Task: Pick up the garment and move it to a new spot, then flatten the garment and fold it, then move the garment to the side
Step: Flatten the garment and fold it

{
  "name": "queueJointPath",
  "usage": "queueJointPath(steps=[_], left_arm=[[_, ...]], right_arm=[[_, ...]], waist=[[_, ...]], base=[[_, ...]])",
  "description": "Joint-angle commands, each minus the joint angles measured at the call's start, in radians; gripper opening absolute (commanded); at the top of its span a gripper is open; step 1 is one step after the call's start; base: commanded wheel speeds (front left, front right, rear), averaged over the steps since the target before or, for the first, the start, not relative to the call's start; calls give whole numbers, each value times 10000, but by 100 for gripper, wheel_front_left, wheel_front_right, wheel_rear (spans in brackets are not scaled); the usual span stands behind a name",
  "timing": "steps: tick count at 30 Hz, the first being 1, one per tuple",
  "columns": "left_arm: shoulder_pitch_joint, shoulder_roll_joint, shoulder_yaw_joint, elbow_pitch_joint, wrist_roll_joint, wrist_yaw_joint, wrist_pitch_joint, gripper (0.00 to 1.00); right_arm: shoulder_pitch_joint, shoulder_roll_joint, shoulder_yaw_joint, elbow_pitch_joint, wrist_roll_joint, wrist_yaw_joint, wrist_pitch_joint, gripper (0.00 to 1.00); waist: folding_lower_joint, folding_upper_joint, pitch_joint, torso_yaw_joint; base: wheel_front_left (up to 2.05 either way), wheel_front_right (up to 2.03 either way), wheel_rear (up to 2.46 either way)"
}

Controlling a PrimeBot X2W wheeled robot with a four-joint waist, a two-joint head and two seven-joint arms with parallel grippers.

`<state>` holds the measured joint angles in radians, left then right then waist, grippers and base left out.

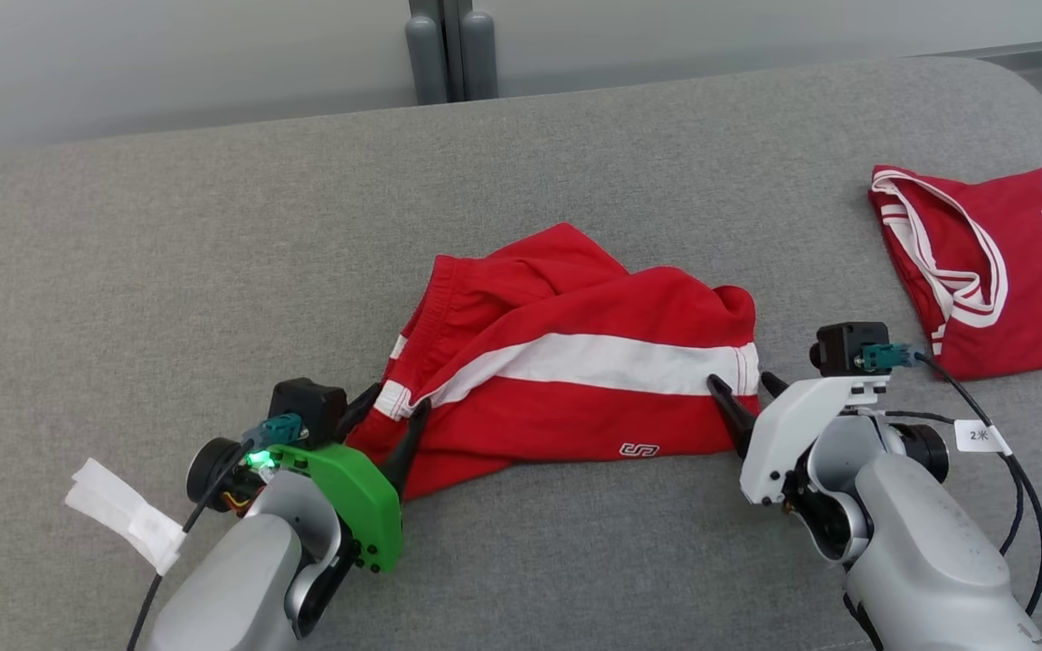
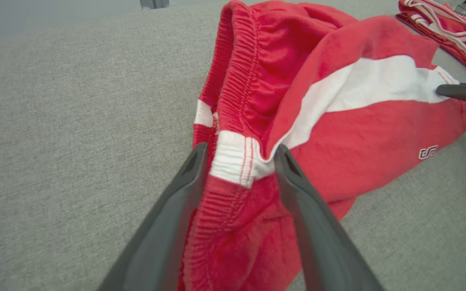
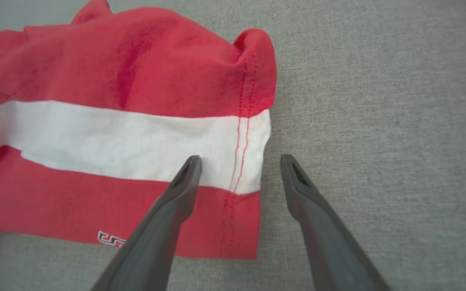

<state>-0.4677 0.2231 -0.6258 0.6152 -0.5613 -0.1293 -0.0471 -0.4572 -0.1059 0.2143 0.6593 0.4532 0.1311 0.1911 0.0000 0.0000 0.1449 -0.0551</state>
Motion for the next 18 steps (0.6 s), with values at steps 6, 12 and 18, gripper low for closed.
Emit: queueJointPath(steps=[6,12,18], left_arm=[[-315,109,-333,212,-396,-14,-343,0],[-462,117,-493,459,-612,-14,-635,0],[-549,118,-668,697,-792,-14,-878,0]], right_arm=[[-275,-28,581,-58,669,-9,-441,100],[-397,-71,924,-102,1053,-9,-767,100],[-405,-158,1194,-113,1068,-9,-1098,100]], waist=[[0,0,100,33],[0,0,166,57],[0,0,166,70]], base=[[0,0,0],[0,0,0],[0,0,0]])
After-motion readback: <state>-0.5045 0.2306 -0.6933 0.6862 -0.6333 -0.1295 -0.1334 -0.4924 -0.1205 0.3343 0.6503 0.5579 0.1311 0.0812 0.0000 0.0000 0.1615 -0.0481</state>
